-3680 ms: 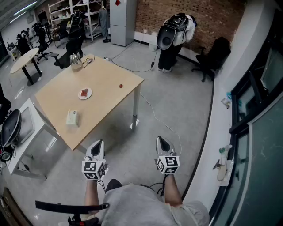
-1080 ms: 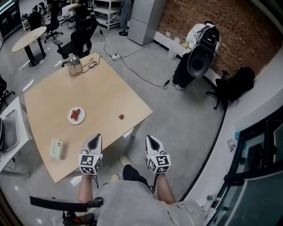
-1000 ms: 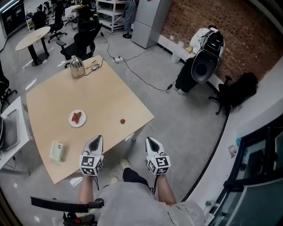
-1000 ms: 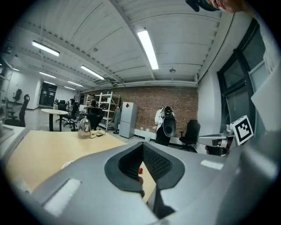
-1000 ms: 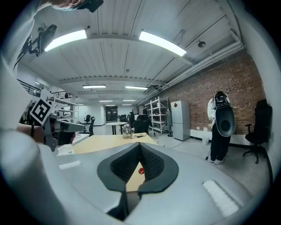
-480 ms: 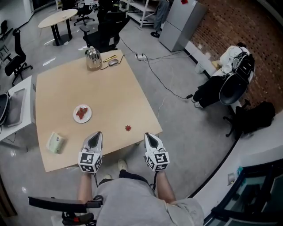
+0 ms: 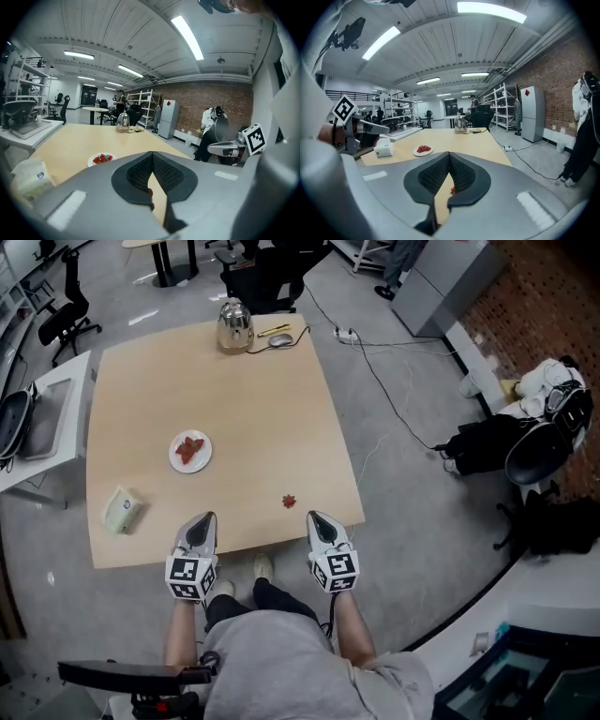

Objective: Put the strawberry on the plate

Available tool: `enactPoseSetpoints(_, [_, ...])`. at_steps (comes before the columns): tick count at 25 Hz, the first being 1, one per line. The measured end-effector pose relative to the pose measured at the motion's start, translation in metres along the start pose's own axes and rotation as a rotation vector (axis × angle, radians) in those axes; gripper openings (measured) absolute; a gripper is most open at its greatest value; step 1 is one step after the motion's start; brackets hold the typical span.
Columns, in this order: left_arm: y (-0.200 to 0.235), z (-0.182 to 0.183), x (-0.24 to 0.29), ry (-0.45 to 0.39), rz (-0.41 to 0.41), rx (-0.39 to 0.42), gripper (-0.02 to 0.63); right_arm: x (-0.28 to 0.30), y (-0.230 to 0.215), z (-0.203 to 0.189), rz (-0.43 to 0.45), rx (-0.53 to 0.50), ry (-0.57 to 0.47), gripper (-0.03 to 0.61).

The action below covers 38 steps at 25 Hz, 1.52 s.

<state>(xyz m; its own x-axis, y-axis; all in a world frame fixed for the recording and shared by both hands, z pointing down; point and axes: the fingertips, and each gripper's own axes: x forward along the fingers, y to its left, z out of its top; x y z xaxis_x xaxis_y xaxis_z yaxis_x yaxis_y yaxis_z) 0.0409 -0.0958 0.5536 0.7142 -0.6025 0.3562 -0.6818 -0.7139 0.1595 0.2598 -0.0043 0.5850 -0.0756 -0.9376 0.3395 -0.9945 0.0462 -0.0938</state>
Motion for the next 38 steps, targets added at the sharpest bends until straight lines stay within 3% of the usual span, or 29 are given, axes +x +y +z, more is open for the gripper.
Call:
enactPoseSetpoints(20, [0.007, -0.07, 0.02, 0.17, 0.059, -0.086, 0.02, 0.079, -0.014, -0.107, 0.151, -0.009, 0.28, 0.009])
enactPoseSetpoints(38, [0.024, -0.081, 0.008, 0.198, 0.116, -0.123, 0.02, 0.118, -0.017, -0.154, 0.151, -0.057, 0.459, 0.187])
